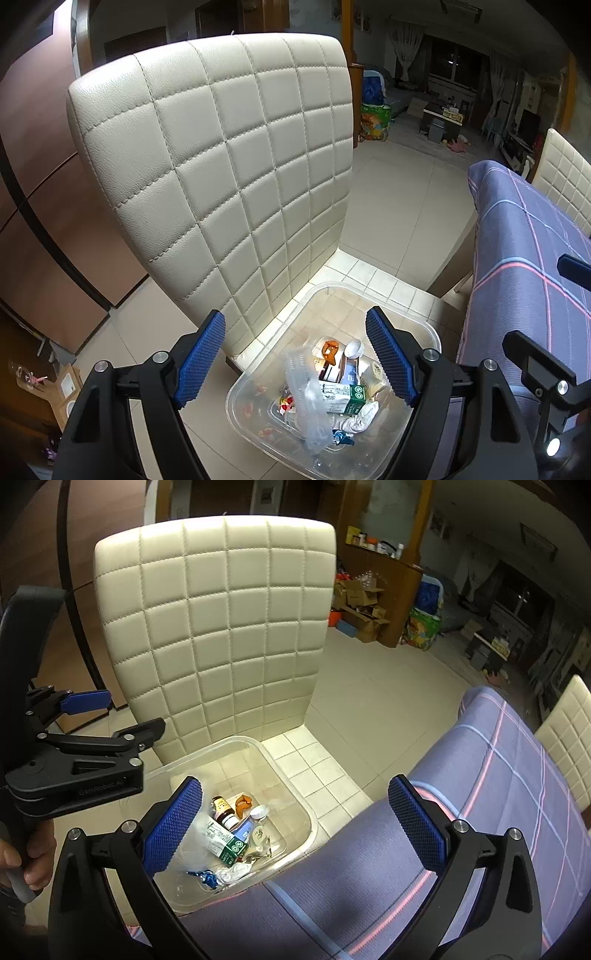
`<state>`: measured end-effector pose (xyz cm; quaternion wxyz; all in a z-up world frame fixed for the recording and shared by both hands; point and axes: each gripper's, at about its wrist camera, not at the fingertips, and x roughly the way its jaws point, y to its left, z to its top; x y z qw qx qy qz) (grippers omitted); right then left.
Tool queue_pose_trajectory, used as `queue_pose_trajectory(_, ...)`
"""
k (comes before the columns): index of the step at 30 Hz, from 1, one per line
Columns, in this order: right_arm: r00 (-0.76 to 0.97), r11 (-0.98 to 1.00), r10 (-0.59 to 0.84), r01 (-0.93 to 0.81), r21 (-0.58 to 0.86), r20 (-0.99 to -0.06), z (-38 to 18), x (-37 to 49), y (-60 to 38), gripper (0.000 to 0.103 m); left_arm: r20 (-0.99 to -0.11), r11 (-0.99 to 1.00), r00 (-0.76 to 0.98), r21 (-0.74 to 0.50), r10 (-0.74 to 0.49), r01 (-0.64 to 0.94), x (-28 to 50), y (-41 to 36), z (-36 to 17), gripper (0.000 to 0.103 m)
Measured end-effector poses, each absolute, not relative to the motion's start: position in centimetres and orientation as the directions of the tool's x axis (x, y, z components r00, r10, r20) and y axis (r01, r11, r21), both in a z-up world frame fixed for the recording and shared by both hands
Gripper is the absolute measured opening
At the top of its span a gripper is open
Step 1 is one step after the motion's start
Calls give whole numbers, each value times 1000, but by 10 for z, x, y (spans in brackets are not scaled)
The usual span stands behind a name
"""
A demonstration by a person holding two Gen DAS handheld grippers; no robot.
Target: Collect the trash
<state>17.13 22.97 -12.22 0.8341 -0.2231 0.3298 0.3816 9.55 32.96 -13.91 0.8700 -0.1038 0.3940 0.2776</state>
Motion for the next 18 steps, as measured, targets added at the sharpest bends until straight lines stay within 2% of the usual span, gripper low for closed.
queue_pose_trajectory(18, 570, 657, 507, -741, -139, -646, -83, 141, 181, 99, -689, 859, 608, 42, 395, -509, 77, 286, -103, 77)
